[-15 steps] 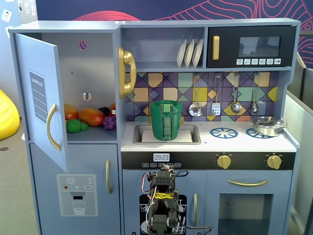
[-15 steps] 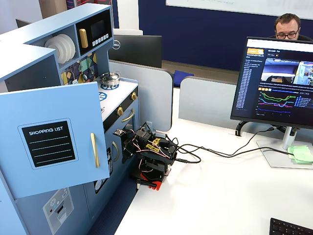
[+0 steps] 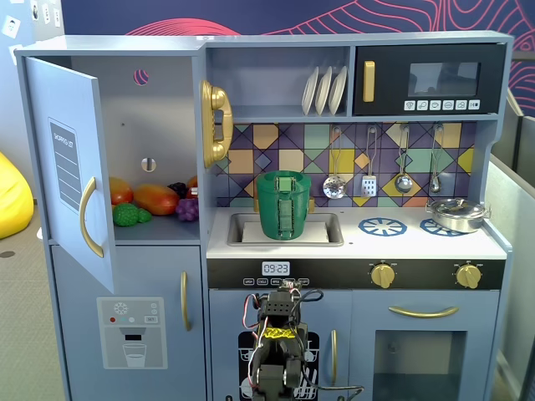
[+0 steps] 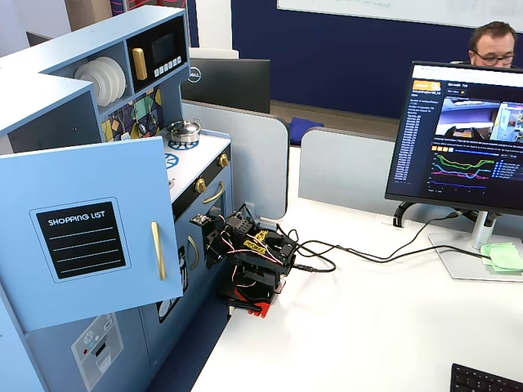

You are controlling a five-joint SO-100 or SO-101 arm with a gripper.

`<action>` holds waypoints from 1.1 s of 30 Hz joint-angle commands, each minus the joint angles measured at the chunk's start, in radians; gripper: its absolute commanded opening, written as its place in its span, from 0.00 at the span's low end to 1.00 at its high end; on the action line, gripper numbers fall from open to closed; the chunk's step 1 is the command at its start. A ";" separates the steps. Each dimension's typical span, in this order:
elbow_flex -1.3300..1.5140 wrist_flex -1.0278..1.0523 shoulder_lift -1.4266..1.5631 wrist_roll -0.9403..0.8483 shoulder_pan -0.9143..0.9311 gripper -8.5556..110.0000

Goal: Take off the lid from the green recipient and place it on the counter

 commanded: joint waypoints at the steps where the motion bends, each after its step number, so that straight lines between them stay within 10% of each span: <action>1: -0.256 -0.298 -0.170 -0.051 0.006 0.08; 13: -0.969 -0.715 -0.572 -0.066 0.021 0.46; 33: -1.213 -0.861 -0.834 -0.173 0.044 0.46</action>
